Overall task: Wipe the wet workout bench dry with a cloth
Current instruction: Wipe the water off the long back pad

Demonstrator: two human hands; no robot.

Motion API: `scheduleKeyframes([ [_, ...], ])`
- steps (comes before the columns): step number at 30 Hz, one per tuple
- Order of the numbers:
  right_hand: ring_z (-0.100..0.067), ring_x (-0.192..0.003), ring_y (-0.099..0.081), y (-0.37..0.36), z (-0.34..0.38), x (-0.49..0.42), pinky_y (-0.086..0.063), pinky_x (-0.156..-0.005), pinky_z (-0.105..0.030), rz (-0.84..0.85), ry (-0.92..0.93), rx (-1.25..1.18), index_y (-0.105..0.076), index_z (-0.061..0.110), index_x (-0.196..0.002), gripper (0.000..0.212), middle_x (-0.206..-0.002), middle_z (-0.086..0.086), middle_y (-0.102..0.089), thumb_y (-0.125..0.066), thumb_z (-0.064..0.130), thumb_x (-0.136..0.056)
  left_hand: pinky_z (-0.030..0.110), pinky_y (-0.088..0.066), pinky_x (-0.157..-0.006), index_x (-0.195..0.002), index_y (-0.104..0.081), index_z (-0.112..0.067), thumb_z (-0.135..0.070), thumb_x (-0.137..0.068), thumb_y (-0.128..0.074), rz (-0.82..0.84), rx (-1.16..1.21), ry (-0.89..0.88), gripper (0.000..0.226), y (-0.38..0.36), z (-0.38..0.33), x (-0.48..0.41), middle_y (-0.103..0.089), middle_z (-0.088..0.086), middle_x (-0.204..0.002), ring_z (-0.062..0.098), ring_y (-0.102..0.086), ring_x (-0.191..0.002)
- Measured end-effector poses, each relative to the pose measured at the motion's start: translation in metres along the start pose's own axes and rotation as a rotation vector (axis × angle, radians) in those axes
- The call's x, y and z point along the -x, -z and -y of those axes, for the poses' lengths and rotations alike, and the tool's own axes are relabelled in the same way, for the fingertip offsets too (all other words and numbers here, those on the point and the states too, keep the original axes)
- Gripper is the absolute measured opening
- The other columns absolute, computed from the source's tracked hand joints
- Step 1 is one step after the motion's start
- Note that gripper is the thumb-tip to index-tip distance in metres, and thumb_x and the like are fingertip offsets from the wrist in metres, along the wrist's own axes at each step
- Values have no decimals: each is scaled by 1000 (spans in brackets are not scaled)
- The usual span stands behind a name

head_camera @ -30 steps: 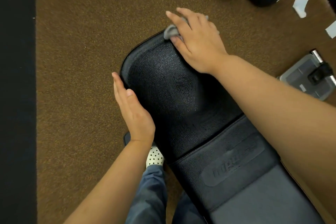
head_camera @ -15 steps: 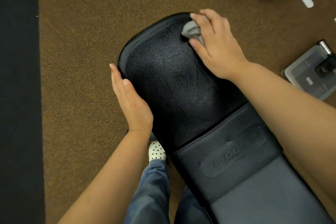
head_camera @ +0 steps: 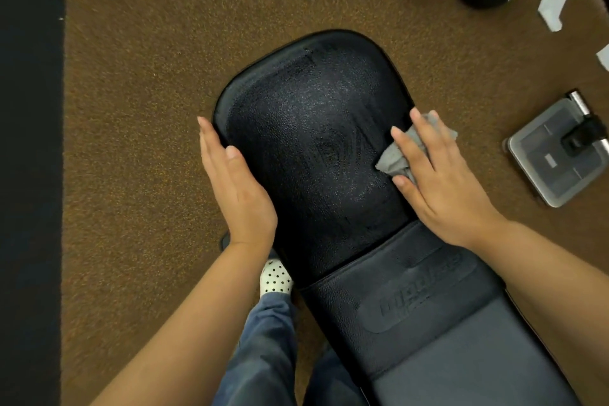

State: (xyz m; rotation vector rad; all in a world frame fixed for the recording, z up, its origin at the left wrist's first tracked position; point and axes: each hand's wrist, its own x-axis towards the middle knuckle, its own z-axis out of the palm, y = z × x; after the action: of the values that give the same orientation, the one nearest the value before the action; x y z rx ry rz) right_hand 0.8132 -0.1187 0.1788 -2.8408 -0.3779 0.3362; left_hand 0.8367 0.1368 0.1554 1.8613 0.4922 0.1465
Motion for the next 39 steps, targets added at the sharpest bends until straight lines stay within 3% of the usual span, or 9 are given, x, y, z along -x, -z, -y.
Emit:
scheduleKeyframes([
  [5, -40, -142, -15, 7, 16, -46, -33, -103, -58, -66, -12, 36, -26, 19, -148, 54, -156, -12, -18, -29, 42, -99, 28, -9, -120, -152, -12, -9, -33, -101, -19, -5, -67, 3, 57, -3, -5, 2, -14, 5, -160, 11, -9, -146],
  [8, -38, -142, -16, 16, 28, -87, -33, -103, -61, -96, -24, 53, -26, 24, -149, 55, -157, -9, -19, -29, 45, -98, 29, -9, -120, -152, -11, -9, -41, -96, -17, 5, -96, -4, 65, -3, -7, 2, -13, 7, -160, 14, -9, -147],
  [11, -34, -141, -20, 24, 37, -128, -30, -105, -55, -119, -23, 59, -24, 27, -149, 55, -157, -5, -19, -28, 47, -99, 29, -10, -120, -152, -11, -9, -41, -95, -18, 10, -105, -13, 66, -4, -9, 1, -14, 9, -159, 15, -10, -147],
  [14, -29, -131, -35, 34, 46, -165, -34, -102, -48, -121, 9, 54, -31, 28, -147, 51, -149, -4, -33, -28, 47, -99, 28, -9, -120, -152, -12, -8, -41, -94, -18, 9, -107, -20, 67, -3, -10, 2, -14, 9, -159, 14, -10, -146],
  [20, -31, -118, -48, 51, 54, -204, -37, -86, -39, 68, 36, 60, -46, 19, -129, 45, -128, -8, -50, -23, 47, -101, 37, -10, -121, -153, -11, -12, -42, -94, -17, 5, -110, -9, 66, -3, -10, 2, -13, 7, -160, 14, -10, -147],
  [23, -29, -119, -45, 48, 48, -189, -35, -88, -38, 0, 51, 1, -45, 20, -131, 45, -130, -6, -48, -25, 47, -101, 33, -8, -121, -153, -11, -11, -34, -98, -18, -5, -115, -1, 60, -3, -10, 2, -13, 7, -160, 14, -9, -147],
  [28, -28, -135, -27, 28, 18, -118, -23, -111, -40, -153, 12, -171, -28, 25, -148, 54, -151, -4, -27, -24, 46, -99, 29, -7, -120, -153, -12, -12, -30, -100, -19, -14, -117, 5, 56, -3, -9, 2, -13, 5, -160, 13, -8, -147],
  [33, -29, -144, -14, 8, -9, -27, -14, -115, -37, -50, -39, -211, -12, 30, -152, 55, -158, -6, -9, -25, 42, -100, 30, -7, -120, -152, -12, -11, -30, -102, -19, -19, -98, -7, 55, -3, -8, 2, -13, 4, -160, 13, -9, -147],
  [39, -11, -145, 4, 3, -12, 21, -9, -114, -35, 34, -80, -196, -8, 38, -151, 55, -160, 5, 4, -25, 44, -99, 28, -7, -120, -153, -11, -12, -32, -101, -18, 0, -87, 0, 56, -1, -11, 3, -11, 5, -160, 13, -8, -147],
])
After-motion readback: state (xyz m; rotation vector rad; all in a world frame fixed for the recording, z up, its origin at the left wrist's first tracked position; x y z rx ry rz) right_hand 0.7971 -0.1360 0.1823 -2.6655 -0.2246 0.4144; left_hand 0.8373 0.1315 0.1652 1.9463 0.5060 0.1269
